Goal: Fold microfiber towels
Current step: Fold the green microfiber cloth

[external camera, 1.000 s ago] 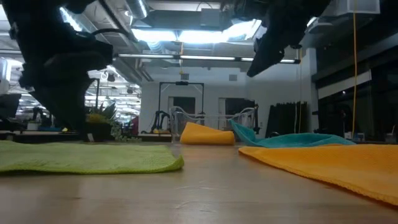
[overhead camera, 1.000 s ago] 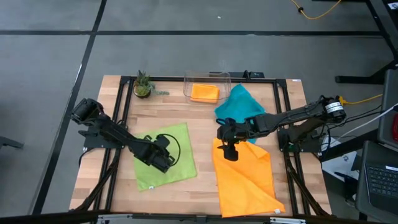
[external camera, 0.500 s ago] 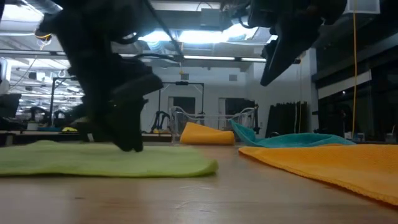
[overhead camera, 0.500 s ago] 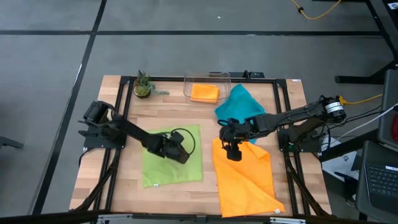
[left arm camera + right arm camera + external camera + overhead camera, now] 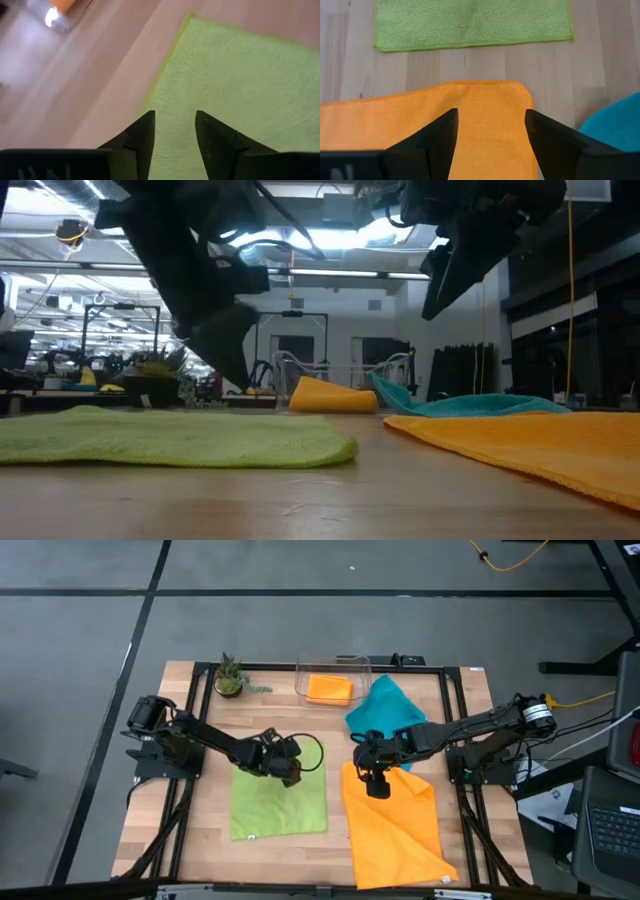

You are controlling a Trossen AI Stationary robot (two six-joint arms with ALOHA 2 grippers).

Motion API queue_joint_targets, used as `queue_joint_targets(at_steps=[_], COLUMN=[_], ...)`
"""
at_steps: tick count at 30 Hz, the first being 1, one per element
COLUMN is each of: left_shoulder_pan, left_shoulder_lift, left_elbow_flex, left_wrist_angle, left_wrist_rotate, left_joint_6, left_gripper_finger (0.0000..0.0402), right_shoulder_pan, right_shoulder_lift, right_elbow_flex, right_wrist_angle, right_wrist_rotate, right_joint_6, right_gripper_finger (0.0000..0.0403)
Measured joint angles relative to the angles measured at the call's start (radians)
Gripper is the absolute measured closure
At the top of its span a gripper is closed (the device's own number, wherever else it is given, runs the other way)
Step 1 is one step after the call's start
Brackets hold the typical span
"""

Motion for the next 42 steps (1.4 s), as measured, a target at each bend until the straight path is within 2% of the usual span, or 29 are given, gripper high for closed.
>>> queue_joint_targets(at_steps=[2,6,9,17,21,36,42], left_shoulder_pan=[0.005,0.002,0.0,-0.052,-0.073,-0.15,-0.182], left_shoulder_lift=[0.0,0.0,0.0,0.003,0.01,0.009,0.009], left_elbow_flex=[0.0,0.0,0.0,0.0,0.001,0.001,0.001], left_wrist_angle=[0.0,0.082,0.175,0.302,0.299,0.274,0.266], left_wrist_rotate=[0.01,0.018,0.028,0.003,-0.027,-0.029,-0.028], left_joint_6=[0.046,-0.187,-0.244,-0.227,-0.167,-0.117,-0.12], left_gripper_finger=[0.0266,0.0266,0.0266,0.0266,0.0266,0.0266,0.0266], right_shoulder_pan=[0.0,0.0,0.0,0.0,0.0,0.0,0.0], right_shoulder_lift=[0.0,0.0,0.0,0.0,0.0,0.0,0.054], right_elbow_flex=[0.0,0.0,0.0,0.0,0.0,0.0,0.001], right_wrist_angle=[0.008,0.023,0.037,0.139,0.165,0.245,0.32], right_wrist_rotate=[0.0,0.0,0.0,0.0,0.0,0.0,-0.001], right_joint_6=[0.0,-0.002,-0.042,-0.131,-0.132,-0.151,-0.121], right_gripper_finger=[0.0169,0.0169,0.0169,0.0169,0.0169,0.0169,0.0169])
